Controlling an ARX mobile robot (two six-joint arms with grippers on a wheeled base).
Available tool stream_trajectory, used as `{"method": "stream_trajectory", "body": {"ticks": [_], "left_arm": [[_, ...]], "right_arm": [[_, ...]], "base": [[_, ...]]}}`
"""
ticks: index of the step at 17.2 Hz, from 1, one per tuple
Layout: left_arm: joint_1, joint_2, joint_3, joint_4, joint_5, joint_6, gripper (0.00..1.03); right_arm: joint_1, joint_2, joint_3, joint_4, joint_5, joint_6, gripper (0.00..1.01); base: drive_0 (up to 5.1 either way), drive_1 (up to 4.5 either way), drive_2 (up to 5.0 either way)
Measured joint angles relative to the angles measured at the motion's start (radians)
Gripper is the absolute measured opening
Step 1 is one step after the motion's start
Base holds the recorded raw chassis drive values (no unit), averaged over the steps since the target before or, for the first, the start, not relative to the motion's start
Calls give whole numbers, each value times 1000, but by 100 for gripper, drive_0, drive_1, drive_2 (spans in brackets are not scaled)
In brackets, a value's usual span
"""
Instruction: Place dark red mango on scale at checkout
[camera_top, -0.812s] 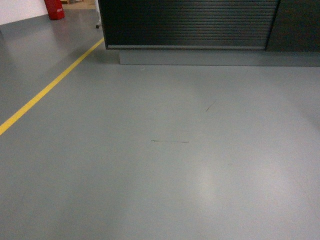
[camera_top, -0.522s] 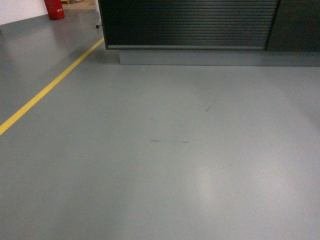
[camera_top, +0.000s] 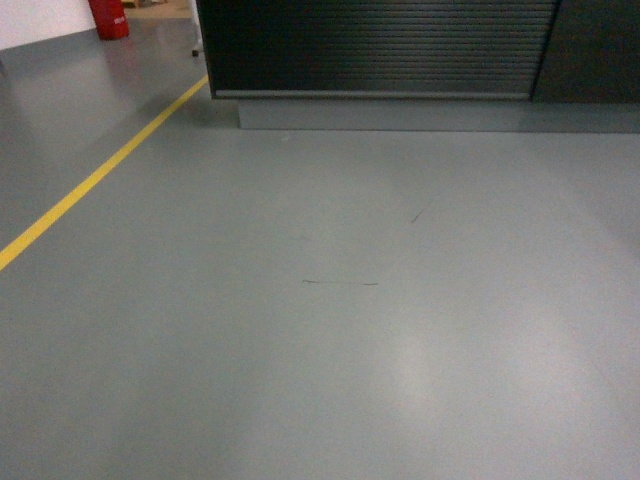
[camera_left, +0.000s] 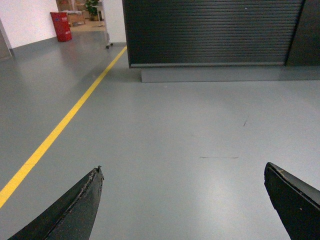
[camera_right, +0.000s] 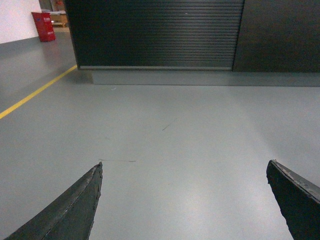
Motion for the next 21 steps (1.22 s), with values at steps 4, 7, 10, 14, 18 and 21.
{"method": "stream_trajectory", "body": {"ticks": [4,7,10,14,18,21], "left_arm": [[0,0,0,0,0,0,98],[0,0,0,0,0,0,98],[0,0,0,0,0,0,98],[0,0,0,0,0,0,98],[0,0,0,0,0,0,98],[0,0,0,0,0,0,98]], "right_arm": [[0,0,0,0,0,0,98],[0,0,0,0,0,0,98],[0,0,0,0,0,0,98],[0,0,0,0,0,0,98],[0,0,0,0,0,0,98],[0,0,0,0,0,0,98]], "base": [[0,0,0],[0,0,0],[0,0,0],[0,0,0],[0,0,0],[0,0,0]]}}
